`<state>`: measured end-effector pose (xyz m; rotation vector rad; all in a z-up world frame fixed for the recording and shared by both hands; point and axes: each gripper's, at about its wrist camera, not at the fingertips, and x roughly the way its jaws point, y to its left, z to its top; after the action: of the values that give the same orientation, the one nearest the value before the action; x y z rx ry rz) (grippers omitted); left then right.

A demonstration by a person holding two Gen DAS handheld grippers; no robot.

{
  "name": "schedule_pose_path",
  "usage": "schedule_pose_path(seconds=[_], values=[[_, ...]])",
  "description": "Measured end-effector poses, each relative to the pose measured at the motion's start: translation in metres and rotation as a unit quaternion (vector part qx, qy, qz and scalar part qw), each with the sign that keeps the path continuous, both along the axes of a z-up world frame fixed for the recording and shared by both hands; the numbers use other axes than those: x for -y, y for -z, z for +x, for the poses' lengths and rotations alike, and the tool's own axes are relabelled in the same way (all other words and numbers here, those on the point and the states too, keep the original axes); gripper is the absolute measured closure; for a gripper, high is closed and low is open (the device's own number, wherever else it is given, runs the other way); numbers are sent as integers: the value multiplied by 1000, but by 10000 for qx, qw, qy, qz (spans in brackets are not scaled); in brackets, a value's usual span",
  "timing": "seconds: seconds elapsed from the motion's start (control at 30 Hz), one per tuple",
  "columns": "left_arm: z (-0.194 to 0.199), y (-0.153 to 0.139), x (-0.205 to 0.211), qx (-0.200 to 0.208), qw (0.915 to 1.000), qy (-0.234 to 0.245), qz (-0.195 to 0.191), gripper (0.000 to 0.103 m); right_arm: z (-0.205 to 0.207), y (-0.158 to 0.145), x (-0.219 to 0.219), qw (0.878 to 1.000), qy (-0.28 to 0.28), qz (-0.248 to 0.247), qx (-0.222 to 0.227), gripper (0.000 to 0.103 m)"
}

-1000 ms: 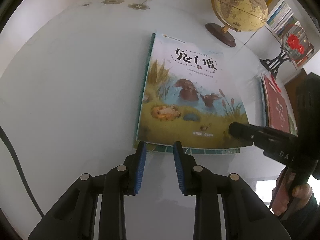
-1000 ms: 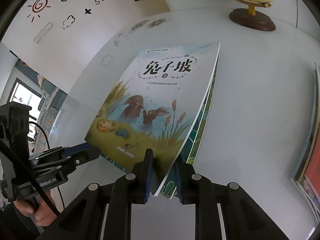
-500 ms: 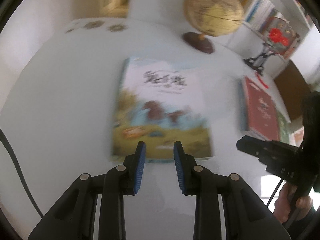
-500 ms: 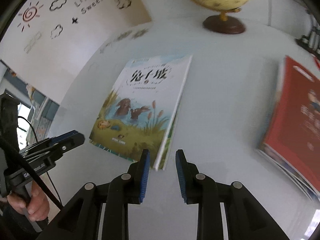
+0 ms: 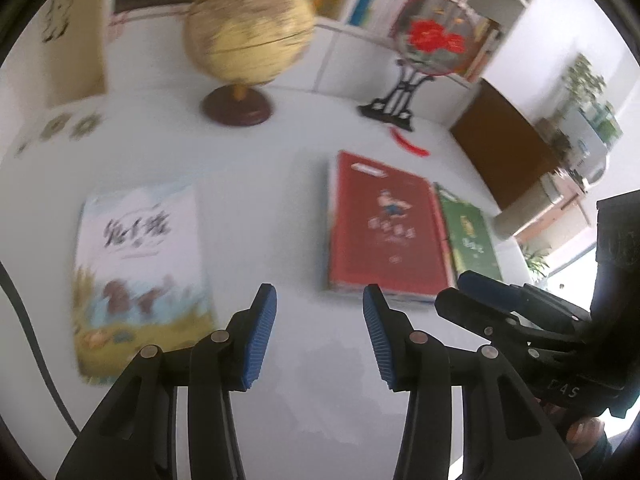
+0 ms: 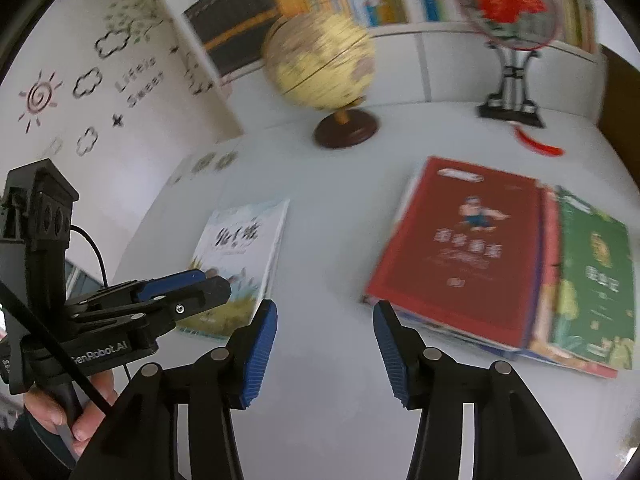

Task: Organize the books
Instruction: 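Open both grippers and move back over the book pile, then move both grippers down to the red booklet's edge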

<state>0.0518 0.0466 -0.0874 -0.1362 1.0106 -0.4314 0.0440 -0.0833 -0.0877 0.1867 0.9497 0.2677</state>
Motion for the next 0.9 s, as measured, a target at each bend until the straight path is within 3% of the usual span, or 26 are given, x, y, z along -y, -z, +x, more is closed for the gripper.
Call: schedule_pose_path(seconds=[0.4, 0.9], values=[[9, -18, 85, 85, 9992, 370, 111, 60, -12, -33, 111, 9962, 843, 190, 144, 51], [29, 19, 120, -102, 9982, 73, 579, 60, 15, 16, 169, 9916, 1022, 643, -459, 51]])
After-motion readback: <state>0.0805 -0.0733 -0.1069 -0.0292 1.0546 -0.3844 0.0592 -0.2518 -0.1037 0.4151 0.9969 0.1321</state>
